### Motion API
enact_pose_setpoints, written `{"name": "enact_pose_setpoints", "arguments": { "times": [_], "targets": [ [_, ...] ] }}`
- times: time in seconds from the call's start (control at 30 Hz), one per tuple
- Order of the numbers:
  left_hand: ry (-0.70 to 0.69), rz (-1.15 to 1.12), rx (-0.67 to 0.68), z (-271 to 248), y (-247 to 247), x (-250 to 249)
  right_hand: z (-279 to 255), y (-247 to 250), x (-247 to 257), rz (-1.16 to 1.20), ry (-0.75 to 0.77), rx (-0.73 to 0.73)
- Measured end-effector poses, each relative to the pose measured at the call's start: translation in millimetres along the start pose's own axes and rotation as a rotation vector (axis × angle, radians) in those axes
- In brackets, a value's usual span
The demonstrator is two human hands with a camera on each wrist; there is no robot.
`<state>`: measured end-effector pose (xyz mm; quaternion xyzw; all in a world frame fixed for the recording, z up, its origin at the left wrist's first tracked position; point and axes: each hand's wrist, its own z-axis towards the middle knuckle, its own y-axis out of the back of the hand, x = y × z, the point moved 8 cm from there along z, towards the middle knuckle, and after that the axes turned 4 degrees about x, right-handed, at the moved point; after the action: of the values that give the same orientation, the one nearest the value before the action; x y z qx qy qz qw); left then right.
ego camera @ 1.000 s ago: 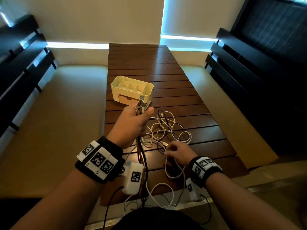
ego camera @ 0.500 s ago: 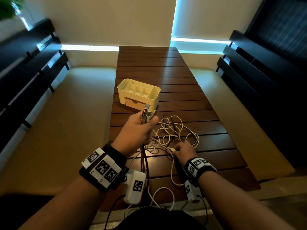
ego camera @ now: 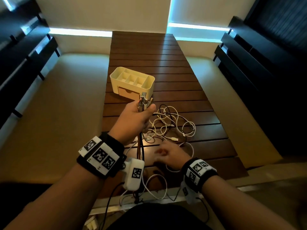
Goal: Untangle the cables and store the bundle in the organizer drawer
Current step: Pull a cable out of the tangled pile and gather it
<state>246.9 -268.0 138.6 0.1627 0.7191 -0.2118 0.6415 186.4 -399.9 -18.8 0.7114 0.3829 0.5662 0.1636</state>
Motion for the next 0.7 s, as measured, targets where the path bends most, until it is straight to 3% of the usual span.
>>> {"name": "enact_pose_setpoints", "arguments": {
  "times": [0.1, 0.23, 0.3, 0.4, 0.43, 0.5, 0.63, 0.7],
  "targets": [
    [0.003, -0.017, -0.017, -3.7, 0.4, -0.2, -6.7, -47.3, 3.9, -0.157, -0.027, 0.236],
    [-0.002, -0.026, -0.048, -9.8, 9.3, 0.4, -16.4, -72.0, -3.9, -0.373, -0.031, 0.29],
    [0.0, -0.031, -0.069, -12.0, 15.0, 1.5, -26.6, -75.7, -3.7, -0.334, -0.075, 0.404],
    [0.005, -0.047, -0.087, -12.8, 18.2, 2.9, -50.4, -80.1, -4.5, -0.25, -0.214, 0.709],
    [0.007, -0.048, -0.083, -12.7, 17.0, 3.1, -54.2, -73.9, -4.1, -0.22, -0.25, 0.729],
    [0.008, -0.046, -0.076, -13.1, 13.9, 3.0, -45.6, -51.2, -9.4, -0.138, -0.288, 0.597],
    [0.002, -0.04, -0.055, -13.3, 7.5, 0.3, -12.8, 15.9, -33.7, 0.045, -0.319, 0.036],
    [-0.004, -0.032, -0.041, -13.5, 3.5, -1.7, -4.2, 41.6, -47.6, 0.052, -0.317, -0.159]
  ]
}}
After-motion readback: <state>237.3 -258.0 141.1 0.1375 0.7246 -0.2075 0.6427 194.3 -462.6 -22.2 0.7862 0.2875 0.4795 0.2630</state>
